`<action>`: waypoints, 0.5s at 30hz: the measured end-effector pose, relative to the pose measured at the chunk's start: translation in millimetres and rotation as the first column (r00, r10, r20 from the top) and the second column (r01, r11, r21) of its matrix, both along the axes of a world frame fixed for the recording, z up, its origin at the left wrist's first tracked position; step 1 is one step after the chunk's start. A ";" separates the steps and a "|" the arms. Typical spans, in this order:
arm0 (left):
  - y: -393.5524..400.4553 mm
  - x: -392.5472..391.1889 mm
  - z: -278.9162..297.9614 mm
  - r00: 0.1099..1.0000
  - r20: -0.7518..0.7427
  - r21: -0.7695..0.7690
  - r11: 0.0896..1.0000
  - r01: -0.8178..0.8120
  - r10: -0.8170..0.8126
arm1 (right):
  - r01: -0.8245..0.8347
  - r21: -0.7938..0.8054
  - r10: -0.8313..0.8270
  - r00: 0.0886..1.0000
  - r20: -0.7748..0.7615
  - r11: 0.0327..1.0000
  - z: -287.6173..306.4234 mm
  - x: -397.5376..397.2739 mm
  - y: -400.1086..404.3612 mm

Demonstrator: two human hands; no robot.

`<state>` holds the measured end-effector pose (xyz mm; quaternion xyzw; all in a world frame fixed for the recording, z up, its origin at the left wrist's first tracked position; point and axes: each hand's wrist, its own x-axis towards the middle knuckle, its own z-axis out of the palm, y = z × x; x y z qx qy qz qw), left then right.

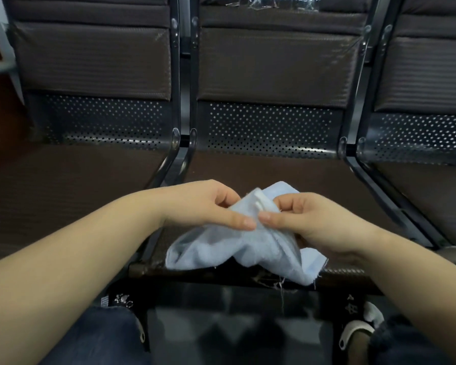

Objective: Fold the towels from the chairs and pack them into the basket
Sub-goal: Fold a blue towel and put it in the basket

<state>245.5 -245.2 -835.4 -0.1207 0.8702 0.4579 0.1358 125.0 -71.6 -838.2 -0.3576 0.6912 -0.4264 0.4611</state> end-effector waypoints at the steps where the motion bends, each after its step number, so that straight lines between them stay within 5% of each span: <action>1: -2.1 -2.4 1.8 0.999 0.043 -0.062 0.997 0.035 -0.032 | 0.052 -0.015 -0.052 0.998 0.038 0.999 2.2 -4.5 0.4; 6: -26.9 -16.4 0.7 0.986 0.161 -0.246 0.966 0.081 -0.042 | 0.217 -0.035 -0.210 0.968 0.139 0.976 8.4 -35.7 6.1; 11: -35.6 -43.0 -12.2 0.976 -0.070 0.099 0.975 -0.197 0.204 | 0.265 -0.012 -0.256 0.943 0.214 0.964 11.0 -68.1 18.1; 15: -24.1 -80.2 -26.8 0.823 -0.282 0.436 0.830 -0.347 0.493 | 0.356 0.062 -0.360 0.900 0.244 0.932 6.6 -95.3 27.7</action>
